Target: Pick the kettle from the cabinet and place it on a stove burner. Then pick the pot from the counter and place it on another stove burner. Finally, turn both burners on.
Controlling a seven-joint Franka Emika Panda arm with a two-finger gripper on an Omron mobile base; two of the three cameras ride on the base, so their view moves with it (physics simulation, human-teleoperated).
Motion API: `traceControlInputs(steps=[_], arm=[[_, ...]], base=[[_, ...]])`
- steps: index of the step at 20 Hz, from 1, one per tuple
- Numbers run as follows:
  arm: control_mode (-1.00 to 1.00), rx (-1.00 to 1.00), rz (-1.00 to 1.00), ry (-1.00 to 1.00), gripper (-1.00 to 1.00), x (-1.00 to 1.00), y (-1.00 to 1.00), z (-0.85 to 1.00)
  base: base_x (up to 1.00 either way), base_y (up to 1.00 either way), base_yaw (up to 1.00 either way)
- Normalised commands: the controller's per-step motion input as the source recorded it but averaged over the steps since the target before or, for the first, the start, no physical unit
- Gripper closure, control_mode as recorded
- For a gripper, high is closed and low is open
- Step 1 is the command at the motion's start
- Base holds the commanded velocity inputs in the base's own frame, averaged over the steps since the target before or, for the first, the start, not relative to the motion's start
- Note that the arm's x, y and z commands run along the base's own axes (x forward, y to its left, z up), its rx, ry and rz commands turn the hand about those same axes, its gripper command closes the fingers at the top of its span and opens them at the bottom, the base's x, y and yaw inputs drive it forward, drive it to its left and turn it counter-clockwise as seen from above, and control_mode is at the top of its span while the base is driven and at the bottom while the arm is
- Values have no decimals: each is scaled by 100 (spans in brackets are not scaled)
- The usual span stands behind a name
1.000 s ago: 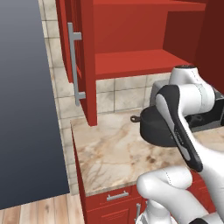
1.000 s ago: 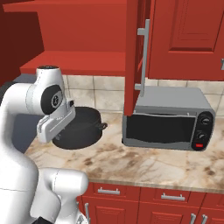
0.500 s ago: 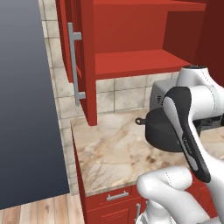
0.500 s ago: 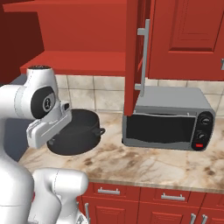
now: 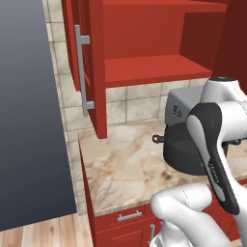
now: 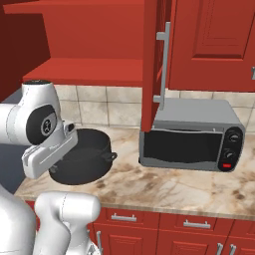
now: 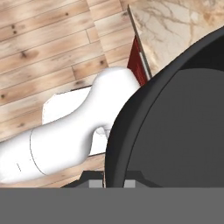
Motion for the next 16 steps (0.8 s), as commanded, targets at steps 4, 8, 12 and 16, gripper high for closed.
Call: traceControlInputs(steps=[4, 8, 12, 16], arm=[[-100, 0, 0, -4, 100, -22, 2, 0], [-100, 0, 0, 0, 100, 0, 0, 0], [100, 0, 0, 0, 100, 0, 0, 0], [100, 0, 0, 0, 100, 0, 0, 0]], base=[[0, 0, 0], [0, 0, 0], [-28, 0, -1], [-71, 0, -10]])
